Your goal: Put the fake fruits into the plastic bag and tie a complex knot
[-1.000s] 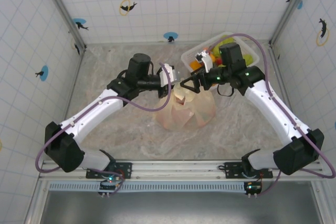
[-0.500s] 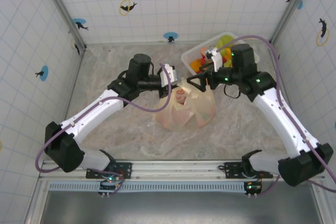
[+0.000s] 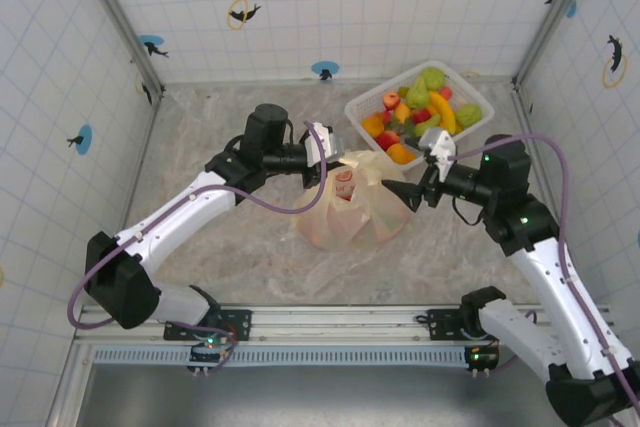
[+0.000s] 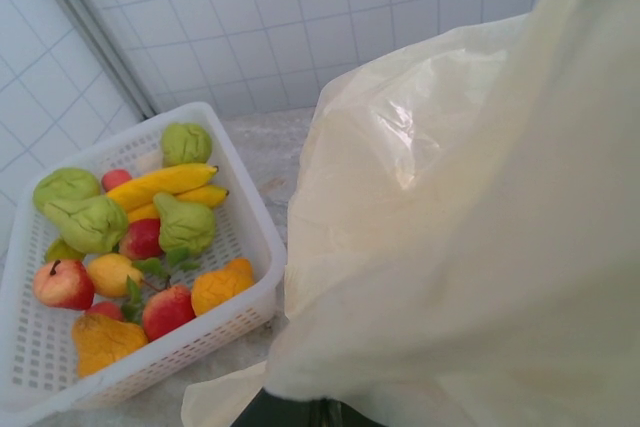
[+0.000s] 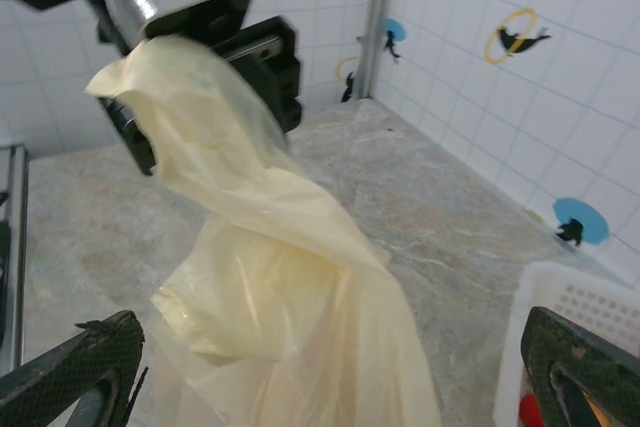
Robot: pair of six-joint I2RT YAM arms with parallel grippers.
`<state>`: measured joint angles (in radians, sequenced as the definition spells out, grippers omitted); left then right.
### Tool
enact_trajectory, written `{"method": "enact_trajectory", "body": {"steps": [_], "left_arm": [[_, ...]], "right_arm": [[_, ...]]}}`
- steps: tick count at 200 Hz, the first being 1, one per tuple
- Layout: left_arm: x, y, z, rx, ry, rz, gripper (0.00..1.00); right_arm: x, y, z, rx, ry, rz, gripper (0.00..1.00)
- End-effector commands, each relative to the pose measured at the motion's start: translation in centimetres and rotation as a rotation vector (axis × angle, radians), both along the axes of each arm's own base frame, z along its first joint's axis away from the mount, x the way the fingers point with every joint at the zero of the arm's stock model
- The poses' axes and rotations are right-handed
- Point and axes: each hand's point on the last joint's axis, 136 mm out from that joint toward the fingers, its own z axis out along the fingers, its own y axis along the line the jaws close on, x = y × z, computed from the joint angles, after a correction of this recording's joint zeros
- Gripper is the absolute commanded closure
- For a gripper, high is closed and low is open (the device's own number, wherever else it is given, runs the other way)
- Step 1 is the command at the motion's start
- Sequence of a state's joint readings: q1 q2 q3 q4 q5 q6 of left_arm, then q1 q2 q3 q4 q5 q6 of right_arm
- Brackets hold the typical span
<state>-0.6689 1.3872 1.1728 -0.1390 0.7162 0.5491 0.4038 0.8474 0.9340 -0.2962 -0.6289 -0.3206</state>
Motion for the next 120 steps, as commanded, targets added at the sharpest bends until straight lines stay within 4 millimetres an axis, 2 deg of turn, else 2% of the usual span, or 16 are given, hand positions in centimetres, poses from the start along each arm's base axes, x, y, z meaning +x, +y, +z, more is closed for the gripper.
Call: {"method": "enact_trajectory", "body": {"steps": [1,25,61,92,112,120], "left_arm": [[-0.3,-0.2,1.1,-0.026,-0.03,-0.009,1.0],[-0.3,-0.1,1.3,-0.028,-0.033,-0.008,1.0],[-0.4,-0.1,1.2,-0.024,-0.034,-0.011,1.0],[-0.5,-0.1,1.4,-0.027,-0.038,-0.012,1.0],[-0.5,0.0,1.6,-0.029,-0.045,-0.012,1.0],[-0.6,0.0,1.6,-0.029,-0.047,-0.013,1.0]], "right_arm": [[0.3,1.5,1.1,-0.073,-0.164,0.049,0.0],[0.7,2.5,2.1,-0.066,-0.208,0.072,0.0],[2.1,3.5,2.0,-0.092,-0.252,0.049,0.0],[2.5,4.7,1.1,-0.088,-0.2,0.1,0.0],[2.6,4.7,0.4,-0.09,-0.177,0.099,0.09],[2.7,4.9,1.0,-0.062,-0.194,0.104,0.15]]}}
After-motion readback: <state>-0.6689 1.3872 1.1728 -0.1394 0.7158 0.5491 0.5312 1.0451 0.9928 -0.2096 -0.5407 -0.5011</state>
